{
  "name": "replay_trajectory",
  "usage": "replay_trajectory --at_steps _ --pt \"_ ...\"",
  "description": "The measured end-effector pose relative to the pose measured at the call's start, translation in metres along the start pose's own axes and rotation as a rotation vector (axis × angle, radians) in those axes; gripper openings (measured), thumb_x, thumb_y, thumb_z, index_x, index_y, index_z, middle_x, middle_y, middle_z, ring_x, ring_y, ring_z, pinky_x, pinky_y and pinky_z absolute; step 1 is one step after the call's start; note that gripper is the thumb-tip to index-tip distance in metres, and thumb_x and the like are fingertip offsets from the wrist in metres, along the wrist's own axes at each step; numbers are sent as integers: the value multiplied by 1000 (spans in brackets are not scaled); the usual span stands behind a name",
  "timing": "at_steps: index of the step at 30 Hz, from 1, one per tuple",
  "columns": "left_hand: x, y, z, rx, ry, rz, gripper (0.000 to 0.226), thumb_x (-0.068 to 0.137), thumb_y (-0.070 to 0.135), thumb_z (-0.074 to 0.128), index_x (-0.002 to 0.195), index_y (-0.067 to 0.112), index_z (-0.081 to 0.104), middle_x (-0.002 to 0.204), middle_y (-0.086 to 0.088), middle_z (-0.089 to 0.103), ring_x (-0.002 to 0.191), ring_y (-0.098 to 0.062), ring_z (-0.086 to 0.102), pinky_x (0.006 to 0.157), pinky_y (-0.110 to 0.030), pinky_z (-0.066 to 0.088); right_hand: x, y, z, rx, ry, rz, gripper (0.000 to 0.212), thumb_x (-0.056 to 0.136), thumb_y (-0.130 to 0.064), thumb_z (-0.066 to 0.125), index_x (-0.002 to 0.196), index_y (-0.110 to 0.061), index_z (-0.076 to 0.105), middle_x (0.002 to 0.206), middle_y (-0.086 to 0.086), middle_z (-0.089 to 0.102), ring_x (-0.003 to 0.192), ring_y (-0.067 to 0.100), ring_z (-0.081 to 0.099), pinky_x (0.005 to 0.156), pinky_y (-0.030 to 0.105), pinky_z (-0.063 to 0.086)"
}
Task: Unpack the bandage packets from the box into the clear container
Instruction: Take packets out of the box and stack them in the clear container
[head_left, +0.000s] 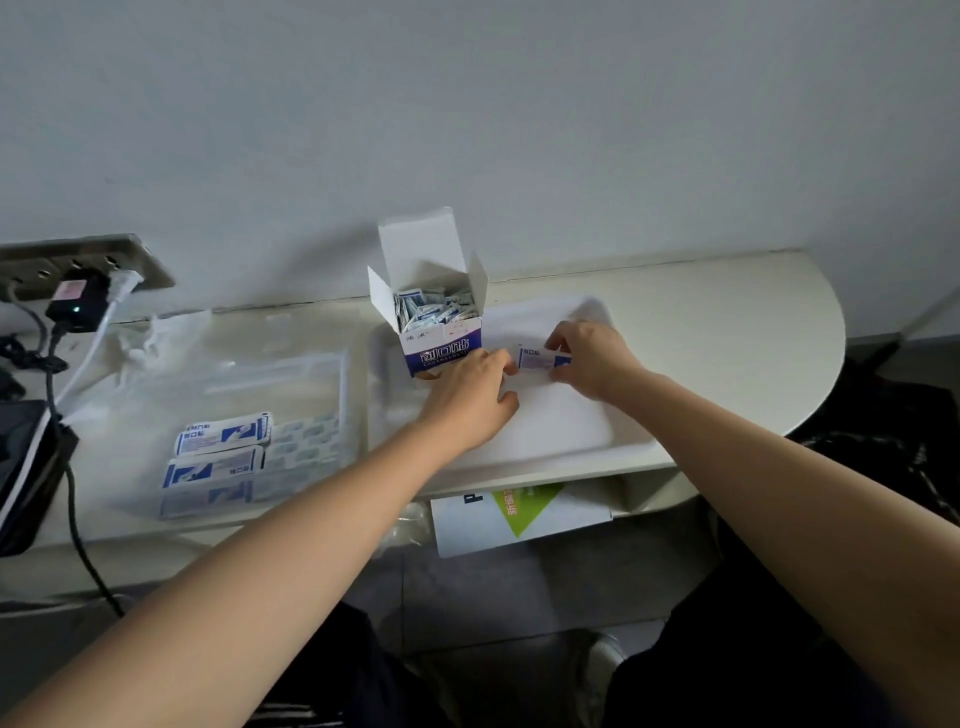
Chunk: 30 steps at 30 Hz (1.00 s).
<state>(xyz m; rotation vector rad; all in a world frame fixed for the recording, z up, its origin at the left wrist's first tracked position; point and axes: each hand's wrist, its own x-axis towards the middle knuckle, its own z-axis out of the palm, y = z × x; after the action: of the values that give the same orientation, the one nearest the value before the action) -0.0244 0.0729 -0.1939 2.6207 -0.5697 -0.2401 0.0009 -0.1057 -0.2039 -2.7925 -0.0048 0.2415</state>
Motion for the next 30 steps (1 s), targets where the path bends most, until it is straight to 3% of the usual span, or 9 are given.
replay_trajectory --at_steps 3,8,10,13,15,17,20,24,30 --pt "1 4 2 -46 18 -28 31 88 19 58 119 12 56 108 -4 61 94 -22 59 83 -33 47 -6 1 -4 122 -60 48 32 82 -15 69 112 -8 63 103 10 64 87 28 62 73 33 50" --pt "-1 4 6 -288 8 -222 31 89 19 59 118 12 56 94 2 59 92 -22 62 83 -34 51 -16 7 -11 514 -82 132 12 78 -11 73 89 -11 69 71 -1 60 65 15 55 57 21 41" --pt "-2 4 8 -479 3 -311 31 89 17 58 119 9 55 91 -2 60 81 -26 64 80 -40 56 -21 9 -15 686 -115 170 11 79 -11 74 89 -12 70 75 1 63 68 13 57 63 21 44" --pt "-4 12 8 -898 -37 -420 23 92 8 56 114 1 57 91 -15 60 67 -23 59 67 -36 55 -29 9 -20 917 -231 221 7 82 -10 71 88 -13 70 81 5 65 72 15 59 72 24 47" --pt "-6 19 4 -1172 -71 -476 8 94 7 55 98 5 62 93 -18 62 69 -22 61 63 -31 57 -33 8 -21 966 -295 218 7 84 -10 70 89 -14 71 83 5 68 74 15 61 77 26 49" --pt "-8 25 1 -1340 -120 -497 10 95 8 55 92 8 64 89 -14 67 72 -23 66 66 -32 58 -37 5 -21 966 -334 197 11 83 -10 72 94 -13 71 86 6 70 77 16 64 80 28 50" --pt "-11 31 2 -1427 -128 -524 13 94 6 54 89 12 65 80 -11 69 66 -21 68 63 -33 59 -41 1 -19 971 -305 209 22 78 -12 77 96 -11 65 83 7 71 73 16 64 66 23 50" --pt "-9 32 8 -1384 -23 -594 16 93 4 56 86 16 64 81 -8 68 68 -20 66 53 -27 56 -44 -1 -15 981 -249 225 15 79 -15 76 83 -10 63 79 7 68 65 12 62 56 19 48" --pt "-5 28 14 -1342 63 -662 10 85 4 67 89 13 65 89 -13 70 74 -24 68 70 -36 58 -47 1 -13 955 -217 247 27 77 -26 78 96 -7 73 80 4 70 62 8 56 56 19 43"
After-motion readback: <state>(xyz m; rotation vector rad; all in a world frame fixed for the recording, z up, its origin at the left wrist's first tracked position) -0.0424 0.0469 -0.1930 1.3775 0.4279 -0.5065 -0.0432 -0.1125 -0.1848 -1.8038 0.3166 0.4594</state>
